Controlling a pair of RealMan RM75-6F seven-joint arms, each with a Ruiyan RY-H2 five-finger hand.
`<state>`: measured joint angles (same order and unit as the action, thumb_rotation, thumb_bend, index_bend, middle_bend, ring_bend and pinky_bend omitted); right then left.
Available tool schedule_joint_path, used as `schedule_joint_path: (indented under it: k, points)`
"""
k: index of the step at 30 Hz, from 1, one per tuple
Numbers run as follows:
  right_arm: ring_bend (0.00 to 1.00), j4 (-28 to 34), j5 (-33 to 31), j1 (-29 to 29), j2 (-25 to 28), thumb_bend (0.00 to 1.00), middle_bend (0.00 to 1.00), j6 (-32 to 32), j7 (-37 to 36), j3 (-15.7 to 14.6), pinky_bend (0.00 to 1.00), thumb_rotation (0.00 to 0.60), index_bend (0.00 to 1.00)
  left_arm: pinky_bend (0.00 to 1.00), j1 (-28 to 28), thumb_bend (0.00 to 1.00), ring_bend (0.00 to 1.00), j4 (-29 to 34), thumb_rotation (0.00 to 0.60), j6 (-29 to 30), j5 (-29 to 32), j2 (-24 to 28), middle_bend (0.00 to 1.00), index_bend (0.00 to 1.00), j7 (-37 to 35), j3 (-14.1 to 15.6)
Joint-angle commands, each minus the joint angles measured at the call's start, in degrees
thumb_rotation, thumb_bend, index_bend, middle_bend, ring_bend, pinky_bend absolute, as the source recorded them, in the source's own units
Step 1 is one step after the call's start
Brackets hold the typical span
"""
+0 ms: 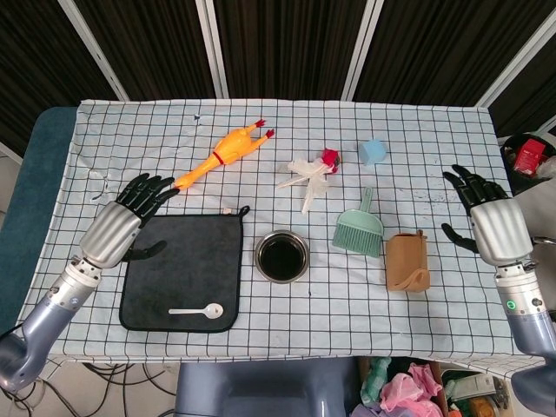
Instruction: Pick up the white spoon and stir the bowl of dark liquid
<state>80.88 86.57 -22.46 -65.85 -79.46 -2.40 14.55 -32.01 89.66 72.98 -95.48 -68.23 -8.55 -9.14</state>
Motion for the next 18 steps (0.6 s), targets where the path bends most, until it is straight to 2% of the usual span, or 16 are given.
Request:
schedule_joint_path:
  k: [1, 10, 13, 18]
  points:
    - [0.19, 0.6, -0.2, 0.3, 0.2, 0.17, 0.11, -0.5, 0.0, -0.1, 0.3, 0.6, 0.15, 0.0, 0.3, 0.23, 0.0, 0.3, 0.6, 0.2, 0.3, 0.3, 0.04, 0.09, 0.3, 0.2]
    - [0.19, 4.2, -0.4, 2.6, 2.2, 0.17, 0.11, -1.7, 1.5, -1.8, 0.3, 0.6, 0.15, 0.0, 3.1, 0.23, 0.0, 1.8, 0.6, 2.4, 0.7, 2.8, 0.05, 0.09, 3.9, 2.1]
    - [0.19, 6.8, -1.6, 5.1, 4.1, 0.17, 0.11, -1.1, 3.2, -4.1, 0.3, 0.6, 0.15, 0.0, 5.3, 0.23, 0.0, 2.2, 0.6, 2.8, 2.2, 4.3, 0.06, 0.08, 6.3, 3.6]
    - [0.19, 9.4, -1.3, 10.7, 4.2, 0.17, 0.11, -5.3, 5.8, -8.1, 0.3, 0.6, 0.15, 0.01, 10.1, 0.23, 0.0, 5.4, 0.6, 0.6, 8.7, 7.6, 0.07, 0.09, 11.2, 7.1]
